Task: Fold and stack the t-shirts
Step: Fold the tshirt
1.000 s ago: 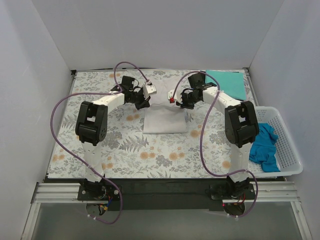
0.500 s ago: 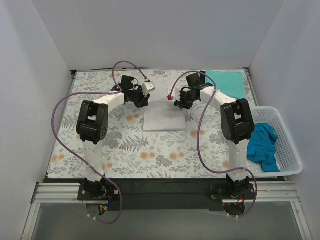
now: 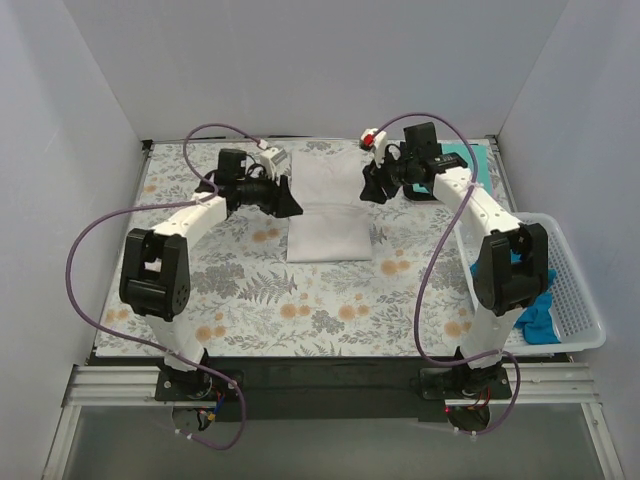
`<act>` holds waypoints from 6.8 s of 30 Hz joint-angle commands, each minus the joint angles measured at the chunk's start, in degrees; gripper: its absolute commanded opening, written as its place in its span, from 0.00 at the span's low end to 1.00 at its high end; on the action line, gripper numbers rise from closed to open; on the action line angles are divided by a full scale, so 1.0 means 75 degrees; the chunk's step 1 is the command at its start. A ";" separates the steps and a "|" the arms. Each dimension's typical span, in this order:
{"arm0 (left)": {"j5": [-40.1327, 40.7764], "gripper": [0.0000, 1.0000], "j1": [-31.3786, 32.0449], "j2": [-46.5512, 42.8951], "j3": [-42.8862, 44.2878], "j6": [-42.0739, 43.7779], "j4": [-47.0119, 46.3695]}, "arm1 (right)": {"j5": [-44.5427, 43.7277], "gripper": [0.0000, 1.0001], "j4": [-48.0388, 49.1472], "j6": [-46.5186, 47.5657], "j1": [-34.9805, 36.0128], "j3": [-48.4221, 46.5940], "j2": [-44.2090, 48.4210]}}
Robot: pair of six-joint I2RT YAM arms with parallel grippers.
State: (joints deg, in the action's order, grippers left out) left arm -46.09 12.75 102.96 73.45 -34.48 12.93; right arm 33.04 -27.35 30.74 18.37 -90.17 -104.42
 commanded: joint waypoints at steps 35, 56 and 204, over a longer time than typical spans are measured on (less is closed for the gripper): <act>-0.0982 0.47 -0.0236 -0.1141 -0.1672 0.2235 0.0666 | -0.0113 0.61 0.0164 0.1136 0.0151 0.3068 0.1547; 0.1293 0.47 0.1171 -0.0603 -0.3067 0.7574 -0.0587 | -0.2049 0.56 0.2088 0.3682 0.1699 0.4651 0.0739; -0.0945 0.11 0.2448 0.2527 0.2361 0.5699 0.2145 | 0.2098 0.15 -0.2458 -0.0900 -0.0938 -0.1196 -0.2975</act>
State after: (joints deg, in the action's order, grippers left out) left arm -51.07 30.37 128.29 93.25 5.37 30.74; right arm 46.22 -46.15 23.79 11.60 -97.62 -125.58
